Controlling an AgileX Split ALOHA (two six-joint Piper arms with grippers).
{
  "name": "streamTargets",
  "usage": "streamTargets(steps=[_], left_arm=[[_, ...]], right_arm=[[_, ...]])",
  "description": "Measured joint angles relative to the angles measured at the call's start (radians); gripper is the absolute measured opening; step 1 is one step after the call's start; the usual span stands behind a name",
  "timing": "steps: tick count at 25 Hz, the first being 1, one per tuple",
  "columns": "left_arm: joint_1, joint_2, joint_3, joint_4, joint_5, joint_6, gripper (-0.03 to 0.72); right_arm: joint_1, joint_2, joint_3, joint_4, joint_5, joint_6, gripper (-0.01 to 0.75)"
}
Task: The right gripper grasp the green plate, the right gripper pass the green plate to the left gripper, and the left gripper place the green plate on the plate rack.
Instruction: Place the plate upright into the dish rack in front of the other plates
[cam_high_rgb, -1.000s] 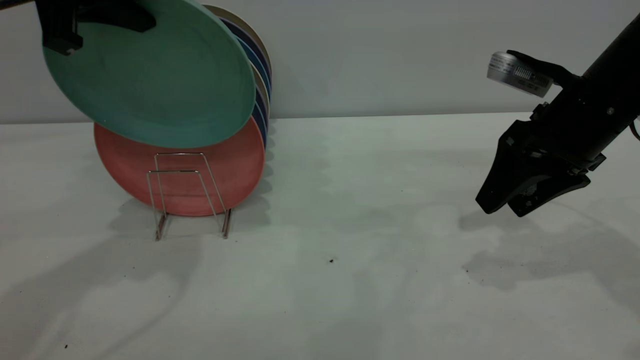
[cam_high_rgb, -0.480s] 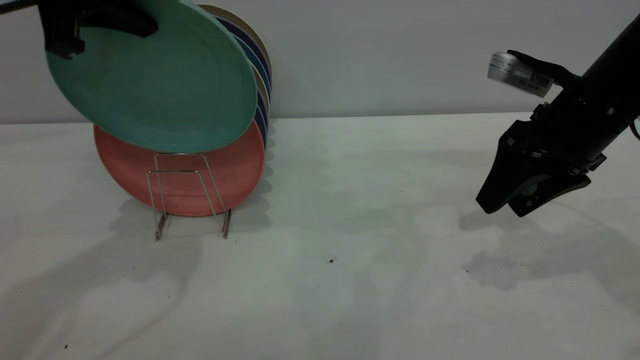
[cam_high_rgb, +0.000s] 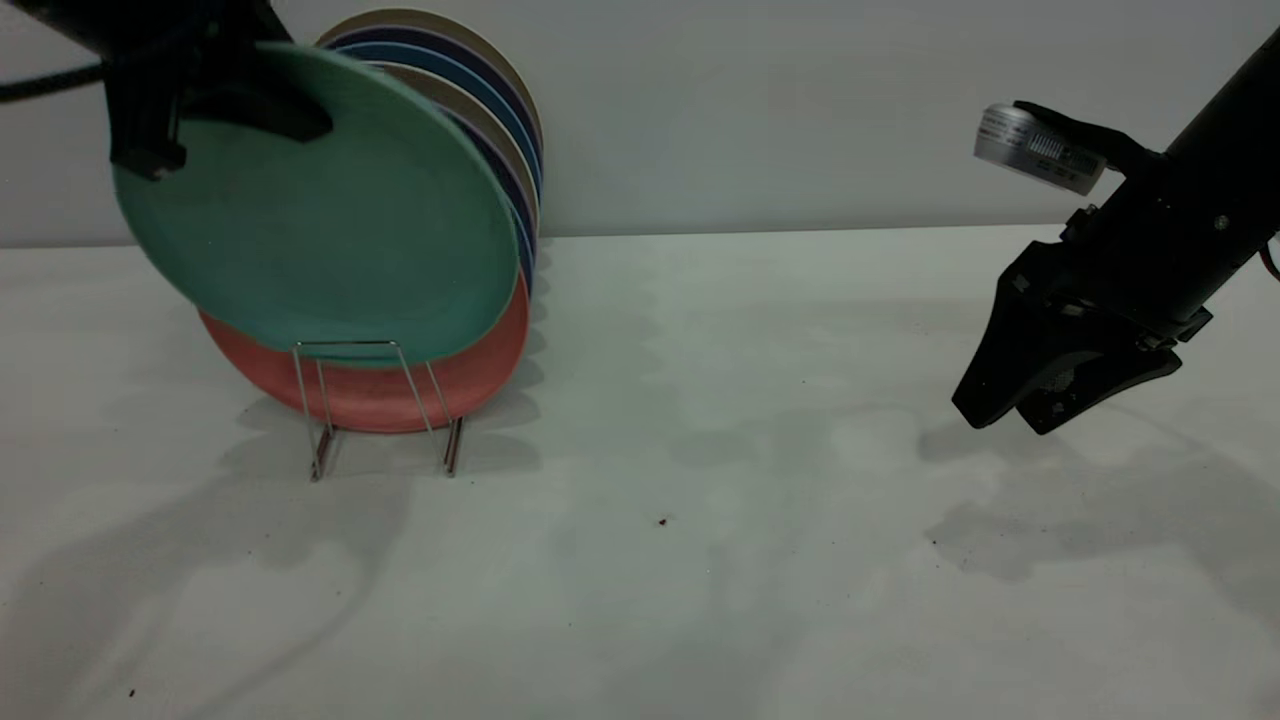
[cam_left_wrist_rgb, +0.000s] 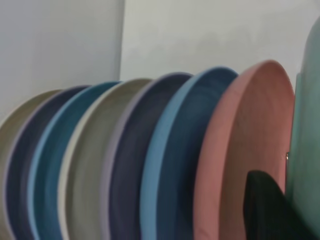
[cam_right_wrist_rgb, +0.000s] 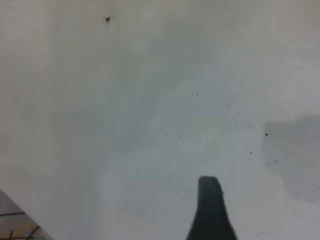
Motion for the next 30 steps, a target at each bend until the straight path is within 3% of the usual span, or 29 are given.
streamTargets(steps=[30], left_arm=[[0.000,0.140,0.000,0.006,-0.085,0.000,0.130]], right_arm=[[0.000,0.000,0.000,-0.012,0.000,0.000,0.580]])
